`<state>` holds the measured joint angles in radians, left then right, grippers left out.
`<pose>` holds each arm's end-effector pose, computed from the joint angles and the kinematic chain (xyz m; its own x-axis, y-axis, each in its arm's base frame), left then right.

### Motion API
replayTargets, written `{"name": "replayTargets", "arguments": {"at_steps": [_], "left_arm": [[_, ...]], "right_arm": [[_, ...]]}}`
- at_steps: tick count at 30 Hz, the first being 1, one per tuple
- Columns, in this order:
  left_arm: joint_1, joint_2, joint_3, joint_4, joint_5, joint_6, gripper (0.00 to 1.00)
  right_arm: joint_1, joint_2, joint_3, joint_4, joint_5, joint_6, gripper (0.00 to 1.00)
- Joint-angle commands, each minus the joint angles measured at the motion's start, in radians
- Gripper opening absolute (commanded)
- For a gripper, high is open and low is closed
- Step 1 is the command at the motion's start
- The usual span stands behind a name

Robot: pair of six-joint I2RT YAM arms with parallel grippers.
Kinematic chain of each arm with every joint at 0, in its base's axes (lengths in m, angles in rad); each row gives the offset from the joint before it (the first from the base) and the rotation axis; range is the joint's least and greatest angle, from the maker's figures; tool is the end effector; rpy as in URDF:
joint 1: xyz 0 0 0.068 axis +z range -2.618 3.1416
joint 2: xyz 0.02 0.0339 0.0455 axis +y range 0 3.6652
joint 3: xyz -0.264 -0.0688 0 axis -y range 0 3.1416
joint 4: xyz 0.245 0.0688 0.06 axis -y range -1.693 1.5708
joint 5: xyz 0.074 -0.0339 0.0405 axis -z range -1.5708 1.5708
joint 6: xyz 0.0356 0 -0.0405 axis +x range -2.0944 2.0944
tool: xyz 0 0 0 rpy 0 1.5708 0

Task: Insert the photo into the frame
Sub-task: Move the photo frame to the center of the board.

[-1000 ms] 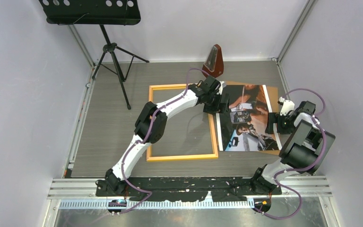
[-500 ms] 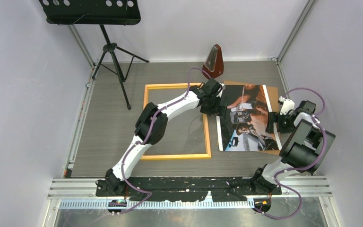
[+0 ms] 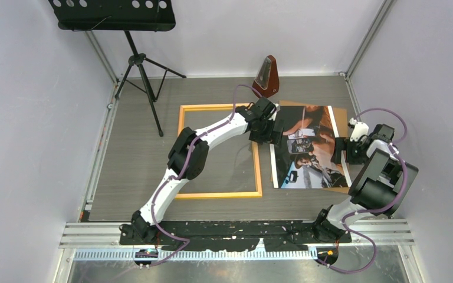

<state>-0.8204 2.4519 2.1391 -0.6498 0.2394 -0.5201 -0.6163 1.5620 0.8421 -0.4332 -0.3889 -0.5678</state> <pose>0.3602 -0.3987 0.1741 -0.8847 0.2409 -0.3991 0.4187 0.7872 -0.4528 0.2402 -0.1536 0.1633 -0.8490 -0.0085 -0.5284 -0.0560 0.9957 0.0740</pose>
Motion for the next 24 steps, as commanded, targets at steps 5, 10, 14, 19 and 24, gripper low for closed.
{"name": "replayTargets", "arguments": {"at_steps": [5, 10, 14, 19, 24], "left_arm": [[0.009, 0.028, 0.03, 0.07, 0.099, -0.042, 0.89], [0.01, 0.043, 0.047, 0.077, 0.123, -0.055, 0.89], [0.016, 0.054, 0.05, 0.096, 0.16, -0.077, 0.89], [0.023, 0.065, 0.056, 0.115, 0.191, -0.099, 0.89], [0.029, 0.073, 0.059, 0.127, 0.213, -0.112, 0.88]], "right_arm": [[0.053, -0.08, 0.052, 0.08, -0.018, 0.053, 0.91], [0.089, -0.03, 0.081, 0.093, 0.002, 0.066, 0.91], [0.105, 0.031, 0.107, 0.095, -0.002, 0.081, 0.9], [0.128, 0.088, 0.133, 0.092, -0.002, 0.088, 0.9], [0.141, 0.129, 0.156, 0.068, -0.007, 0.089, 0.89]]}}
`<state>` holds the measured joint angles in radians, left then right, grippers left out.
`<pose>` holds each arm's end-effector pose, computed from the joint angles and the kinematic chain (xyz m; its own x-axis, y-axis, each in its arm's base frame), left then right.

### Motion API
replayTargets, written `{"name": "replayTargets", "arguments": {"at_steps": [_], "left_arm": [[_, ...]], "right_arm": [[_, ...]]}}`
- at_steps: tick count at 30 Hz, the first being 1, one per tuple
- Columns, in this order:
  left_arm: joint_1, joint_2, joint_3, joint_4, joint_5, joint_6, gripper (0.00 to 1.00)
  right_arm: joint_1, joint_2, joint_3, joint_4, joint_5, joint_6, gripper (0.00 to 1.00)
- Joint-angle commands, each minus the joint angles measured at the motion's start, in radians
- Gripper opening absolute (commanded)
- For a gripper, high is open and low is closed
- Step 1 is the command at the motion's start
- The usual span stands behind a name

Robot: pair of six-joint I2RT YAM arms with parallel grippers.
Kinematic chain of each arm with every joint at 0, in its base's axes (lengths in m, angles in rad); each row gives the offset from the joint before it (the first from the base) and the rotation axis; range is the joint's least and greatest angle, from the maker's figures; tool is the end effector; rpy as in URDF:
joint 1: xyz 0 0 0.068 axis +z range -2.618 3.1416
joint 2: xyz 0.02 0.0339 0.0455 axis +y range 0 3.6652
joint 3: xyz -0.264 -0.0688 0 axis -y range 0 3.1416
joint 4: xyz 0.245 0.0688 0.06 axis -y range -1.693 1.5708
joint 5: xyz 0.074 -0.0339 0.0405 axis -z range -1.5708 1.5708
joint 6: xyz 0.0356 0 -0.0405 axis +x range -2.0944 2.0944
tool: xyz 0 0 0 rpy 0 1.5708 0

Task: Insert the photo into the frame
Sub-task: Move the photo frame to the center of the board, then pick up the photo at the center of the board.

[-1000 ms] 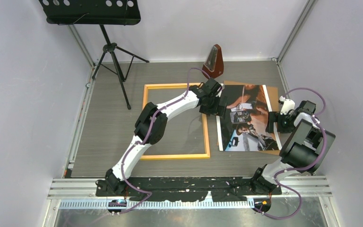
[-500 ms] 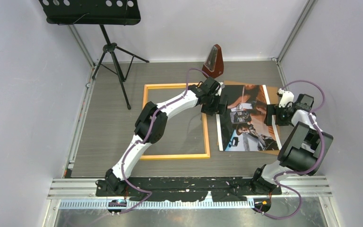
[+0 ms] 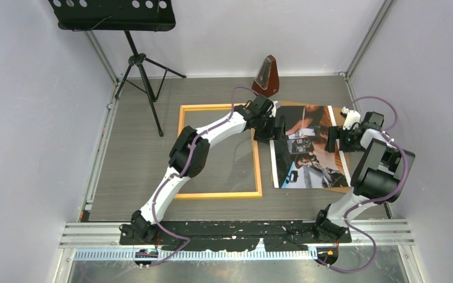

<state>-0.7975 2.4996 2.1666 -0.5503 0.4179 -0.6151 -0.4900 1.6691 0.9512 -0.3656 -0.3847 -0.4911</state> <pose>0.3740 -0.4038 0.1659 -0.9221 0.1897 -0.3373 0.3696 0.6900 -0.6224 0.2886 -0.1388 0.1657 -0.8201 -0.0580 -0.5693 -0.1197 0.9902 0.0716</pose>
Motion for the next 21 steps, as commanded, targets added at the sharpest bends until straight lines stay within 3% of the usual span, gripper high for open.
{"name": "replayTargets", "arguments": {"at_steps": [1, 15, 21], "left_arm": [[0.006, 0.025, 0.032, 0.03, 0.038, -0.02, 0.88], [0.005, 0.044, 0.044, 0.052, 0.085, -0.035, 0.87], [0.017, 0.045, -0.026, 0.163, 0.198, -0.089, 0.83]], "right_arm": [[0.018, 0.024, 0.049, -0.006, -0.012, 0.012, 0.89], [0.033, 0.038, 0.042, -0.025, -0.02, 0.017, 0.87], [0.039, 0.049, 0.044, -0.037, -0.011, 0.01, 0.87]]}}
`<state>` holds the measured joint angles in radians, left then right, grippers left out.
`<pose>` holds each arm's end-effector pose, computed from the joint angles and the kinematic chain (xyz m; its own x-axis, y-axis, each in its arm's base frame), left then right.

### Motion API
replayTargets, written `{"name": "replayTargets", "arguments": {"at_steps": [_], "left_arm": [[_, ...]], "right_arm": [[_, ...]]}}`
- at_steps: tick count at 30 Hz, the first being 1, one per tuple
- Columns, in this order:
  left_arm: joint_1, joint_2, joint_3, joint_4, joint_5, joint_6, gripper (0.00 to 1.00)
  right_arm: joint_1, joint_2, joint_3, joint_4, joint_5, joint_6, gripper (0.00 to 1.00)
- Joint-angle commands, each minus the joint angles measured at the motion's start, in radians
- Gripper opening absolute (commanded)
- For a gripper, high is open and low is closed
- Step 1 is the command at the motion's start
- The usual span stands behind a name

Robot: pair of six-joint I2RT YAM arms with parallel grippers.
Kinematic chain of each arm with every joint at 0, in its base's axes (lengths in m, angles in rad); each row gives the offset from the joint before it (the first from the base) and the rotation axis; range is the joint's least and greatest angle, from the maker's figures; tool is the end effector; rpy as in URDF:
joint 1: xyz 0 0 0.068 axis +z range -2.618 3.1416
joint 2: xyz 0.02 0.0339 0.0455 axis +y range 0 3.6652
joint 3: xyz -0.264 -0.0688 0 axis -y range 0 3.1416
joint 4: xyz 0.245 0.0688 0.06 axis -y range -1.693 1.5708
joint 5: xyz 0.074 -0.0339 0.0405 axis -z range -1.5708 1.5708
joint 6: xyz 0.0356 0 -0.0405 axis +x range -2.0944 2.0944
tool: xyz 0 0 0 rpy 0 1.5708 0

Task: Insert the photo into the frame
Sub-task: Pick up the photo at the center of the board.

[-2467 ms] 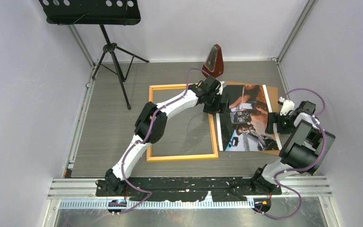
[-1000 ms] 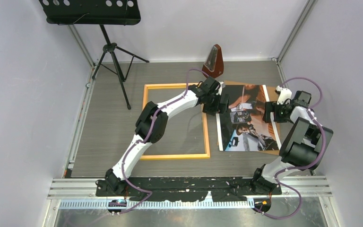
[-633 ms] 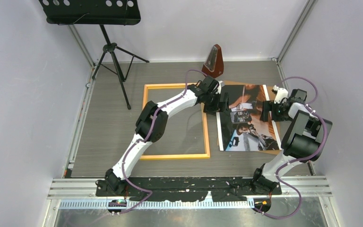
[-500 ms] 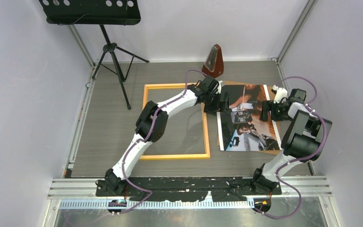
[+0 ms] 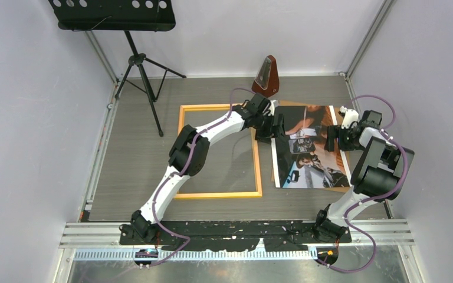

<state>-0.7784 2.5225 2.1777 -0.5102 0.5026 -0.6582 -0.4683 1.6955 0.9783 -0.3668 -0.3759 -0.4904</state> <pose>0.3831 -0.4018 0.1610 -0.9391 0.1732 -0.2968 0.3362 0.6421 -0.6890 0.2977 -0.1359 0.1650 -0.8213 -0.0755 -0.5655 -0.1363 0.9885 0.0659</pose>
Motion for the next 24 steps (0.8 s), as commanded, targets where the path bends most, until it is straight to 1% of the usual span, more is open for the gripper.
{"name": "replayTargets", "arguments": {"at_steps": [1, 7, 11, 14, 17, 21, 24], "left_arm": [[0.001, 0.018, -0.058, 0.145, 0.131, -0.058, 0.82], [0.022, -0.039, -0.176, 0.222, 0.146, -0.084, 0.84], [0.025, -0.038, -0.186, 0.257, 0.177, -0.114, 0.85], [0.026, -0.051, -0.233, 0.328, 0.212, -0.153, 0.85], [0.033, -0.078, -0.317, 0.403, 0.231, -0.196, 0.85], [0.044, -0.116, -0.366, 0.376, 0.19, -0.168, 0.86], [0.052, -0.144, -0.375, 0.304, 0.135, -0.12, 0.87]], "right_arm": [[0.018, 0.024, 0.017, -0.038, -0.019, 0.008, 0.87], [0.017, 0.039, 0.015, -0.042, -0.013, -0.004, 0.87], [0.017, 0.045, 0.011, -0.043, -0.012, -0.009, 0.86], [0.017, 0.044, 0.013, -0.046, -0.015, -0.011, 0.86], [0.017, 0.051, 0.02, -0.054, -0.018, -0.013, 0.85], [0.017, 0.053, 0.022, -0.057, -0.018, -0.015, 0.84], [0.017, 0.052, 0.021, -0.055, -0.018, -0.014, 0.84]]}}
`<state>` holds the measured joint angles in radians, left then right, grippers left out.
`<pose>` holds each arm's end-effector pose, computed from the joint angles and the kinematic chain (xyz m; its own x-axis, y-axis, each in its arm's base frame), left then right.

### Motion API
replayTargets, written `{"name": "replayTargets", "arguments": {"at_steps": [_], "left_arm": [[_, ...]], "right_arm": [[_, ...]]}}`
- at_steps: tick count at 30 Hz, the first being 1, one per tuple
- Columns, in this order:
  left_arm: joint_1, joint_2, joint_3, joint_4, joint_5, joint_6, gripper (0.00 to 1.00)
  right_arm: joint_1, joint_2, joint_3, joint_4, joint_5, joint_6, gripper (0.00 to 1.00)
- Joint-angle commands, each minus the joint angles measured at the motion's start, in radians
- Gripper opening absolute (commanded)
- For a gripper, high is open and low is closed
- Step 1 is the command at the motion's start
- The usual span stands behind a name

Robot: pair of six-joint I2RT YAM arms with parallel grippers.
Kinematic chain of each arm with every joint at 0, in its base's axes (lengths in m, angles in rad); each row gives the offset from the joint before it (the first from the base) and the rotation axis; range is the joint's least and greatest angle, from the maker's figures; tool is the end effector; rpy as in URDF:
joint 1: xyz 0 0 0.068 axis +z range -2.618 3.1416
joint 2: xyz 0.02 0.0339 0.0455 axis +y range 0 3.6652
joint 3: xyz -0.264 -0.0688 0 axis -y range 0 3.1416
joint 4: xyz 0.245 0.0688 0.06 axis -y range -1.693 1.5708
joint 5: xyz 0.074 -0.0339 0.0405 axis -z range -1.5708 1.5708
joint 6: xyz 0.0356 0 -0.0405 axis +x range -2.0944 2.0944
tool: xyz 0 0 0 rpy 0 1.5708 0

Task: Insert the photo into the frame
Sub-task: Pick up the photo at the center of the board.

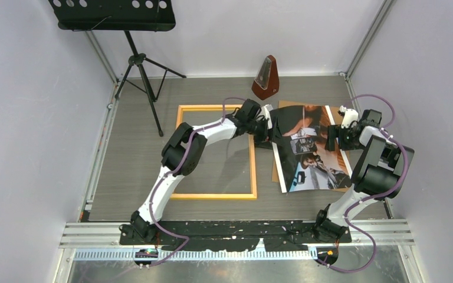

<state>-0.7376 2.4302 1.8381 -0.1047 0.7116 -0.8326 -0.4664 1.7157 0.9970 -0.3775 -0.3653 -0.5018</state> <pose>0.3797 -0.3764 0.1341 -0.9705 0.1250 -0.2061 0.2408 0.4698 -0.8493 0.3014 -0.1375 0.1632 -0.8284 -0.0859 -0.5535 -0.1418 0.9882 0.0588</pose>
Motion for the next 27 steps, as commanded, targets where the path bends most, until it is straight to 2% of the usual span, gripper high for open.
{"name": "replayTargets", "arguments": {"at_steps": [1, 7, 15, 21, 27], "left_arm": [[0.012, -0.062, -0.035, -0.126, -0.095, 0.074, 0.88], [0.012, -0.079, -0.006, -0.263, -0.211, 0.137, 0.9], [-0.018, -0.05, 0.03, -0.28, -0.201, 0.105, 0.91], [-0.056, -0.005, 0.022, -0.234, -0.158, 0.012, 0.89], [-0.062, 0.039, -0.003, -0.099, -0.091, -0.069, 0.89]], "right_arm": [[0.015, 0.032, 0.002, -0.044, -0.028, -0.003, 0.84], [0.015, 0.033, 0.002, -0.044, -0.024, -0.003, 0.84], [0.015, 0.031, 0.003, -0.048, -0.02, -0.004, 0.84], [0.016, 0.017, 0.005, -0.065, -0.031, -0.002, 0.84], [0.015, 0.013, 0.008, -0.082, -0.039, -0.013, 0.84]]}}
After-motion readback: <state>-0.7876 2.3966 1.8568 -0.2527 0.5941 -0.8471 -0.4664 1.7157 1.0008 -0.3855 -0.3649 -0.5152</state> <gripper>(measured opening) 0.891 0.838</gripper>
